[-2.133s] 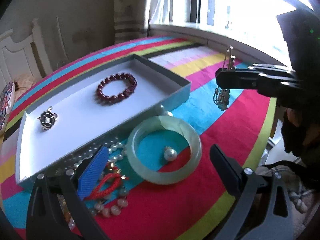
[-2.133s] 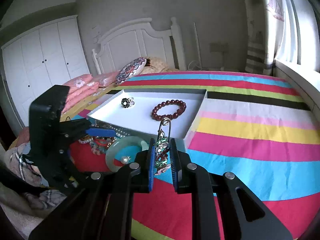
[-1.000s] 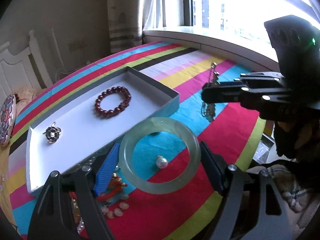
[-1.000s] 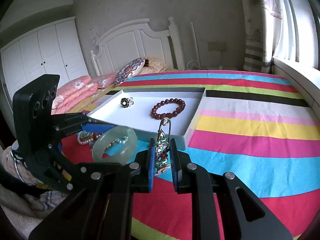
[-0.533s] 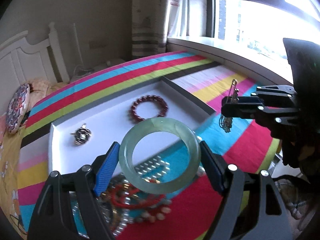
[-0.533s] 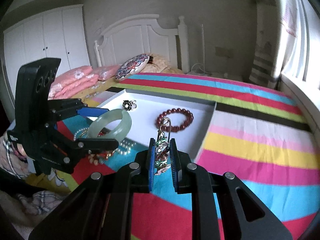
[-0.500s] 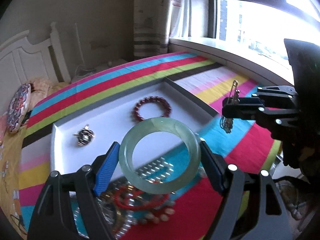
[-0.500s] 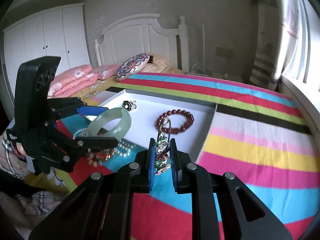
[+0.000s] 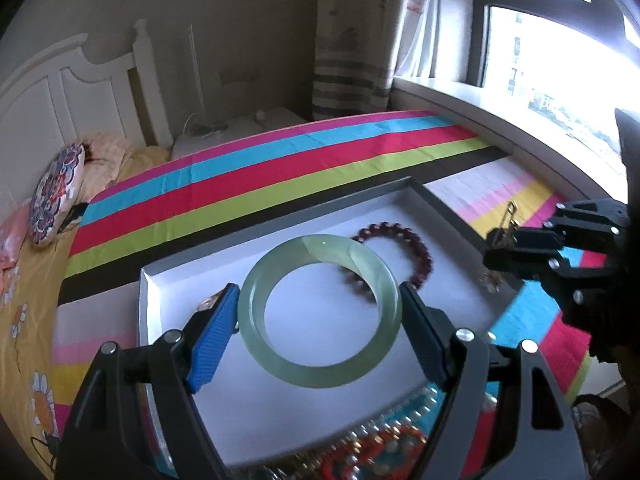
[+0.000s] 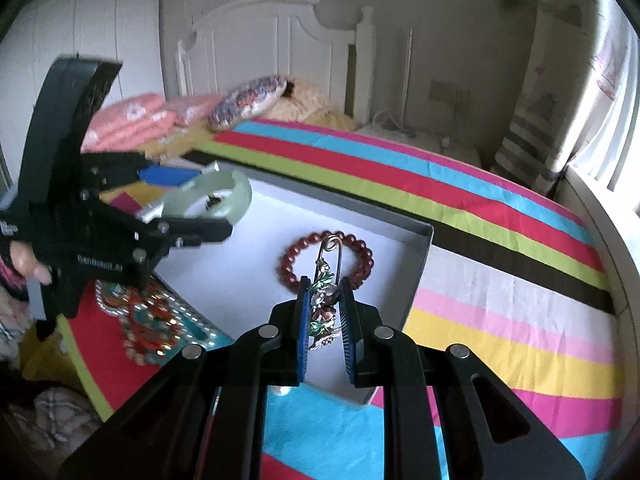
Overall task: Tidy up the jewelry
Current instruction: 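Lower the jade bangle into the tray with the left gripper while the right lowers the brooch there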
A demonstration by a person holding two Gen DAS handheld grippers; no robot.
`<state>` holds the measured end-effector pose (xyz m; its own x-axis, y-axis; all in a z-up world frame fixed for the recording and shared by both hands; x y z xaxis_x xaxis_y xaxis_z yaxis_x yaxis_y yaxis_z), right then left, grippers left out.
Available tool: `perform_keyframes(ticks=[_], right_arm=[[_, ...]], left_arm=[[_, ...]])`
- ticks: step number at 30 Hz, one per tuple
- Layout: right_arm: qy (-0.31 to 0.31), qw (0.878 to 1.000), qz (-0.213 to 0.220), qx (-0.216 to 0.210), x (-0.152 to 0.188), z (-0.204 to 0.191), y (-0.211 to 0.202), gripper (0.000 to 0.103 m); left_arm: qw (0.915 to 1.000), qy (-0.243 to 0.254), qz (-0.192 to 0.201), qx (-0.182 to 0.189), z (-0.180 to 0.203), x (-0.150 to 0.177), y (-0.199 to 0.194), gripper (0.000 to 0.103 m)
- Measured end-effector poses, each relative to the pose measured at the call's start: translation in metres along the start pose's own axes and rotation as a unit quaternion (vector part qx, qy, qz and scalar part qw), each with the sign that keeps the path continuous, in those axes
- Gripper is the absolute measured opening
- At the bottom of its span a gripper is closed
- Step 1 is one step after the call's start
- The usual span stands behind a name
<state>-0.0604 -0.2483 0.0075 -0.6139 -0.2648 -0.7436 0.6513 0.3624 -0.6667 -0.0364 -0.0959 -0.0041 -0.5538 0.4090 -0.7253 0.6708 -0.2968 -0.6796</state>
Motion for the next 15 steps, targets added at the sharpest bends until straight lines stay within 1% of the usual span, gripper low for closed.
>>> perform_keyframes(ticks=[4, 8, 10, 15], right_arm=[[-0.028, 0.998, -0.037, 0.029, 0.006, -0.001, 0.017, 0.017], [-0.051, 0.995, -0.065, 0.047, 0.012, -0.001, 0.029, 0.017], [-0.059, 0.995, -0.071, 0.049, 0.012, -0.002, 0.032, 0.017], [-0.053, 0.995, -0.081, 0.037, 0.011, -0.006, 0.040, 0.017]], left_arm=[[0.9998, -0.007, -0.020, -0.006, -0.008, -0.001, 0.019, 0.078], [0.9993, -0.012, -0.034, -0.006, -0.013, -0.003, 0.033, 0.078], [0.9992, -0.010, -0.038, -0.008, -0.014, -0.005, 0.038, 0.078], [0.9985, -0.016, -0.052, -0.009, -0.015, -0.007, 0.051, 0.078]])
Point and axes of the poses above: each gripper's, at about its wrist camera, not at the fingertips, and y roughly the way its jaws point, z to its right, x to its underside, the point moved 8 cm from there along y, roughly the way its jaws point, and after that the axes turned 7 degrees about y, right-handed, at the moved point
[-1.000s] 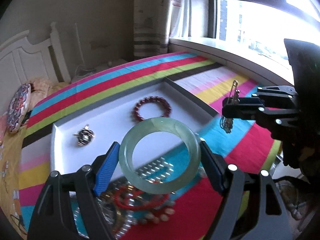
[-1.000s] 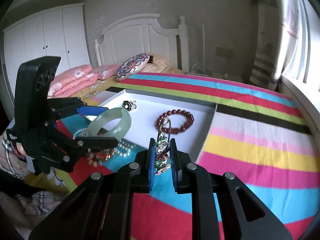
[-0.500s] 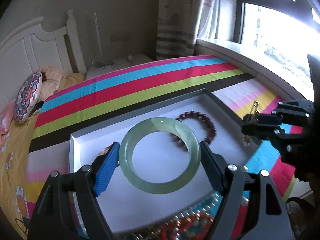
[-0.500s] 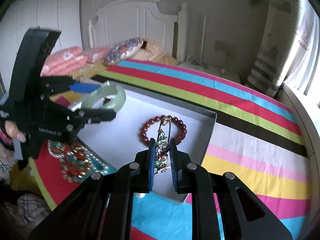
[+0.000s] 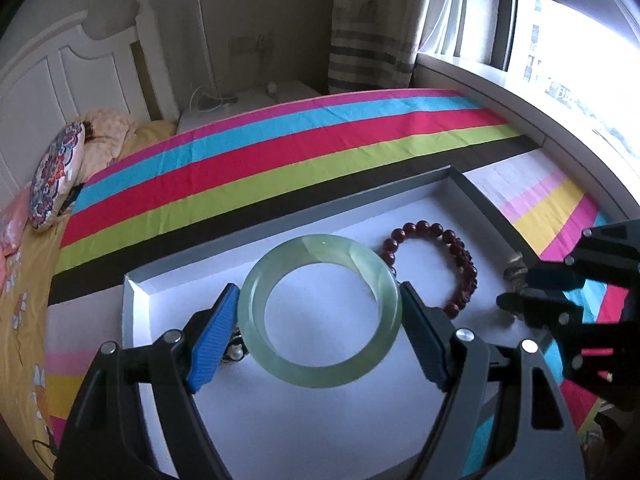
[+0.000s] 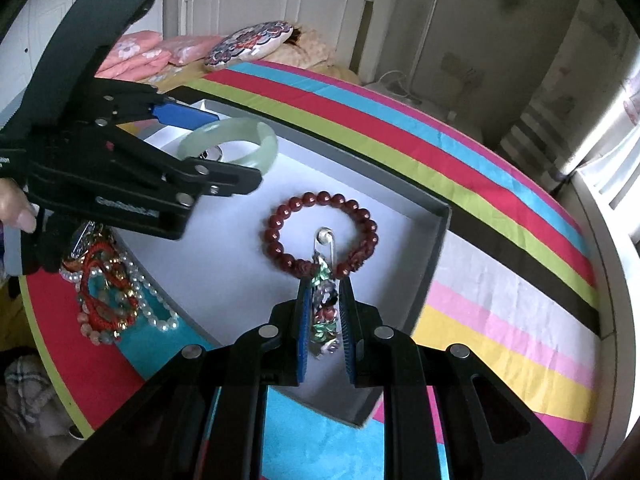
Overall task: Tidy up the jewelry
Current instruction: 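Lower the jade bangle into the tray with the left gripper while the right lowers the brooch there, then withdraw both grippers from the tray toward the pearl necklaces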
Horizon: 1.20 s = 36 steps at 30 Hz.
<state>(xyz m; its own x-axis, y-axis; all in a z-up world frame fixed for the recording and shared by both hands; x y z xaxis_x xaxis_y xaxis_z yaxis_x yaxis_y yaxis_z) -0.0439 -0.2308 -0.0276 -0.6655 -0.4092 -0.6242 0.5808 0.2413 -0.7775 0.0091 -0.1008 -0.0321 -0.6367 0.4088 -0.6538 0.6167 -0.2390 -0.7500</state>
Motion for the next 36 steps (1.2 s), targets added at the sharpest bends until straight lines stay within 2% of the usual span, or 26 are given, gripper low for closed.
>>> perform_keyframes(ticks=[5, 8, 10, 15, 20, 22, 25, 28, 36], right_arm=[[0.046, 0.998, -0.004, -0.032, 0.000, 0.003, 0.008, 0.018], [0.069, 0.997, 0.010, -0.043, 0.001, 0.010, 0.001, 0.018], [0.087, 0.994, 0.028, -0.055, 0.002, 0.014, -0.008, 0.018], [0.120, 0.989, 0.058, -0.065, 0.004, 0.025, -0.027, 0.019], [0.139, 0.985, 0.073, -0.069, 0.009, 0.031, -0.041, 0.019], [0.144, 0.984, 0.078, -0.070, 0.011, 0.032, -0.046, 0.020], [0.145, 0.983, 0.083, -0.073, 0.015, 0.029, -0.051, 0.027], [0.140, 0.983, 0.088, -0.076, 0.019, 0.022, -0.055, 0.027], [0.141, 0.982, 0.095, -0.086, 0.032, 0.006, -0.063, 0.027]], left_arm=[[0.9997, -0.015, -0.018, 0.004, -0.003, 0.004, 0.012, 0.078], [0.9995, -0.030, -0.001, -0.001, -0.011, 0.002, 0.001, 0.079], [0.9990, -0.039, 0.013, -0.014, -0.019, 0.000, -0.010, 0.088], [0.9958, -0.063, 0.049, -0.045, -0.035, -0.003, -0.039, 0.098], [0.9909, -0.079, 0.081, -0.073, -0.045, 0.002, -0.071, 0.100], [0.9888, -0.080, 0.089, -0.089, -0.048, 0.010, -0.084, 0.100], [0.9856, -0.075, 0.097, -0.116, -0.050, 0.027, -0.100, 0.100], [0.9825, -0.073, 0.100, -0.139, -0.053, 0.049, -0.112, 0.100], [0.9728, -0.092, 0.126, -0.171, -0.063, 0.098, -0.135, 0.100]])
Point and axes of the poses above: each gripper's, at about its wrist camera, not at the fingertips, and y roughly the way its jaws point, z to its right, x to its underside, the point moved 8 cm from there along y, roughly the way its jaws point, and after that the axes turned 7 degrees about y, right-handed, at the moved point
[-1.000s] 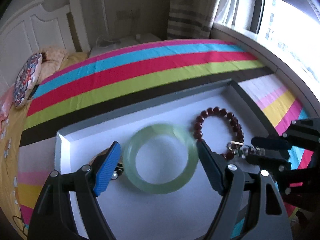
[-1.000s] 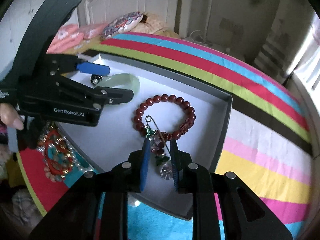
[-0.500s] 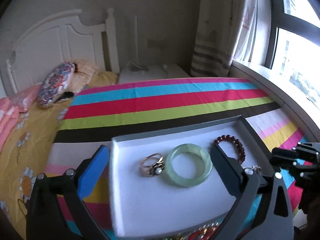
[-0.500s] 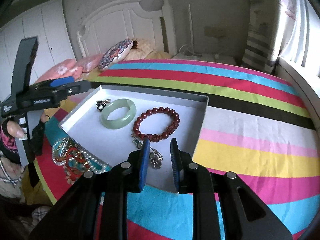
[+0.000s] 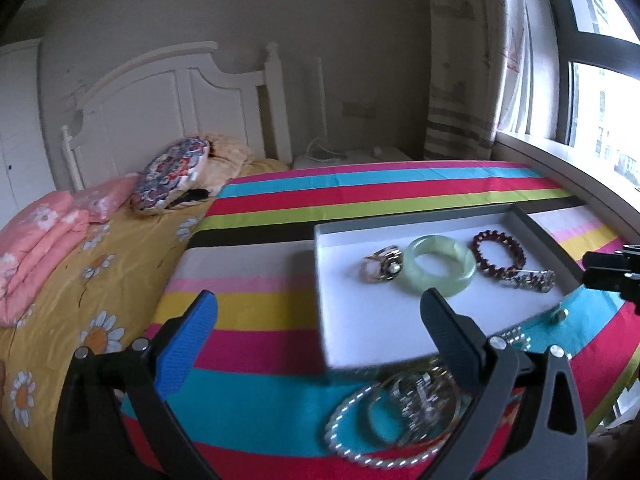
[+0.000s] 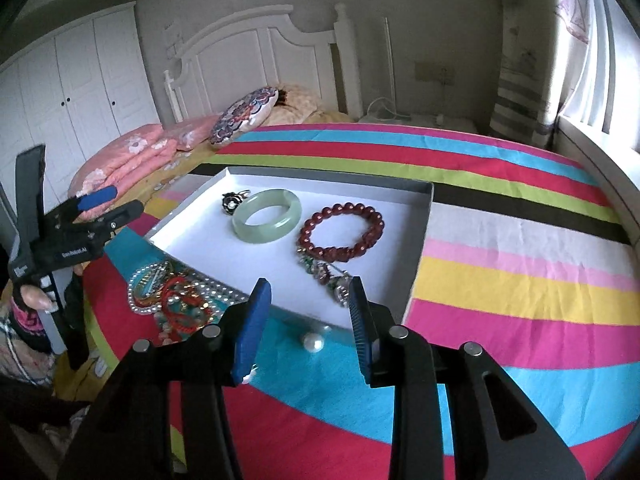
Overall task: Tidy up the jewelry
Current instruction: 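Withdraw both grippers from the tray toward the pearl necklaces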
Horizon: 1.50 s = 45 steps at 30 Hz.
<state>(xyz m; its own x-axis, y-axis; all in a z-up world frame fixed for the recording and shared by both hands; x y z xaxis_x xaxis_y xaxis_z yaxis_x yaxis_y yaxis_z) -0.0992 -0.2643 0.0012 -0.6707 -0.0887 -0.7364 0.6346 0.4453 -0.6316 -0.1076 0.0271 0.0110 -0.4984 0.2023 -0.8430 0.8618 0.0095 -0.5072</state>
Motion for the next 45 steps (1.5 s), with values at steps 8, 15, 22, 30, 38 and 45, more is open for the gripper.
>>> perform_keyframes(ticks=[8, 15, 22, 30, 38, 45], right_arm=[[-0.047, 0.998, -0.021, -0.033, 0.019, -0.044, 0.007, 0.027], [-0.141, 0.987, -0.054, -0.062, 0.038, -0.105, 0.025, 0.027], [-0.193, 0.977, -0.072, -0.051, 0.046, -0.130, 0.044, 0.026], [-0.253, 0.964, -0.073, -0.023, 0.045, -0.135, 0.058, 0.022], [-0.231, 0.972, -0.028, -0.039, 0.041, -0.131, 0.037, 0.008], [-0.107, 0.991, 0.014, -0.076, 0.012, -0.095, 0.008, 0.008]], left_arm=[[0.9995, -0.004, -0.007, -0.030, -0.024, 0.023, 0.002, 0.100], [0.9978, -0.050, -0.040, 0.015, -0.036, 0.039, 0.022, 0.100], [0.9952, -0.066, -0.060, 0.041, -0.033, 0.047, 0.030, 0.100], [0.9952, -0.058, -0.061, 0.049, -0.027, 0.046, 0.031, 0.100], [0.9943, -0.073, -0.053, 0.057, -0.029, 0.046, 0.029, 0.100], [0.9958, -0.050, -0.029, 0.071, -0.013, 0.042, 0.011, 0.100]])
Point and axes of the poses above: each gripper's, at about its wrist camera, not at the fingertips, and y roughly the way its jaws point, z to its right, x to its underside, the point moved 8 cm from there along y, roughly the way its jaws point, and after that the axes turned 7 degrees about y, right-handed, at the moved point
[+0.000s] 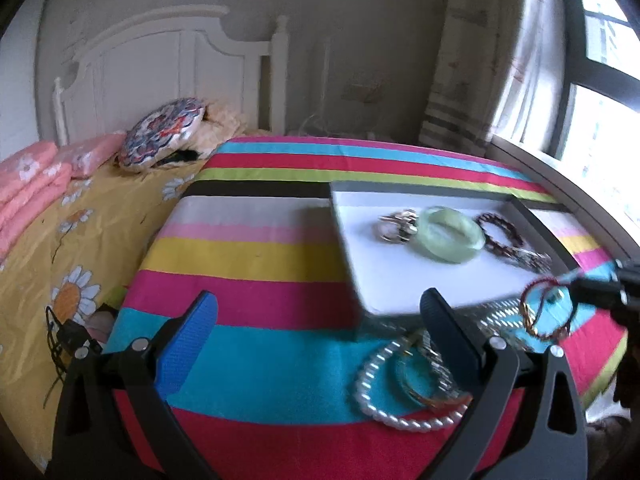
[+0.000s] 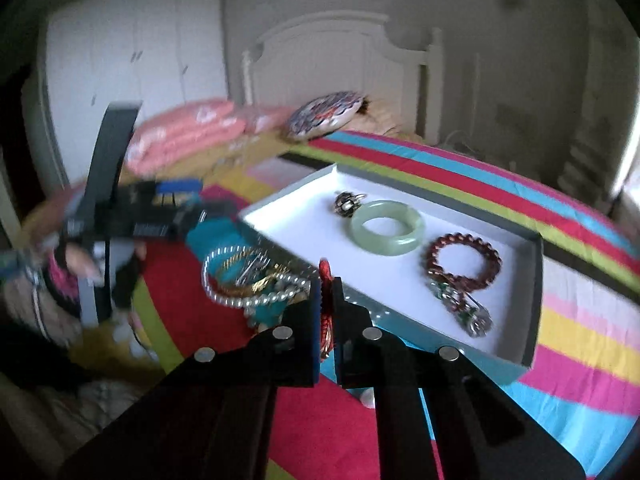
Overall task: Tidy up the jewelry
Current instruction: 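Withdraw both grippers from the tray toward the pearl necklaces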
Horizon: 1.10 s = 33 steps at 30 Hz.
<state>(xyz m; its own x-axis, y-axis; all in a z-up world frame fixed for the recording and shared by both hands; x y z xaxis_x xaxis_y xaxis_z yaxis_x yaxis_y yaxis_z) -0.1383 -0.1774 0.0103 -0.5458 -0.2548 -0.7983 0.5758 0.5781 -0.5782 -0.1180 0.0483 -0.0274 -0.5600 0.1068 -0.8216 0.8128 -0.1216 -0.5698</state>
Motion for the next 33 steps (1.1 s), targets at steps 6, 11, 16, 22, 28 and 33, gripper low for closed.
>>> perform_keyframes(ticks=[6, 11, 16, 22, 28, 33], right_arm=[[0.049, 0.998, 0.036, -0.016, -0.008, 0.018, -0.019, 0.008], [0.045, 0.998, 0.025, -0.022, -0.003, 0.016, -0.018, 0.008], [0.066, 0.997, 0.009, -0.026, 0.003, 0.022, -0.013, 0.008], [0.073, 0.997, 0.003, -0.028, 0.008, 0.024, -0.013, 0.008], [0.058, 0.998, -0.014, -0.029, 0.016, 0.018, -0.009, 0.009], [0.039, 0.997, -0.050, -0.032, 0.032, 0.015, -0.002, 0.021]], left_arm=[[0.9967, 0.069, -0.024, 0.035, 0.053, 0.010, -0.004, 0.100], [0.9925, 0.110, -0.044, 0.031, 0.078, 0.018, 0.005, 0.099], [0.9926, 0.083, -0.073, 0.050, 0.074, 0.027, 0.019, 0.095], [0.9913, 0.051, -0.089, 0.082, 0.074, 0.032, 0.028, 0.084], [0.9914, 0.060, -0.059, 0.100, 0.082, 0.023, 0.013, 0.044], [0.9908, 0.071, -0.058, 0.100, 0.082, 0.017, 0.008, 0.025]])
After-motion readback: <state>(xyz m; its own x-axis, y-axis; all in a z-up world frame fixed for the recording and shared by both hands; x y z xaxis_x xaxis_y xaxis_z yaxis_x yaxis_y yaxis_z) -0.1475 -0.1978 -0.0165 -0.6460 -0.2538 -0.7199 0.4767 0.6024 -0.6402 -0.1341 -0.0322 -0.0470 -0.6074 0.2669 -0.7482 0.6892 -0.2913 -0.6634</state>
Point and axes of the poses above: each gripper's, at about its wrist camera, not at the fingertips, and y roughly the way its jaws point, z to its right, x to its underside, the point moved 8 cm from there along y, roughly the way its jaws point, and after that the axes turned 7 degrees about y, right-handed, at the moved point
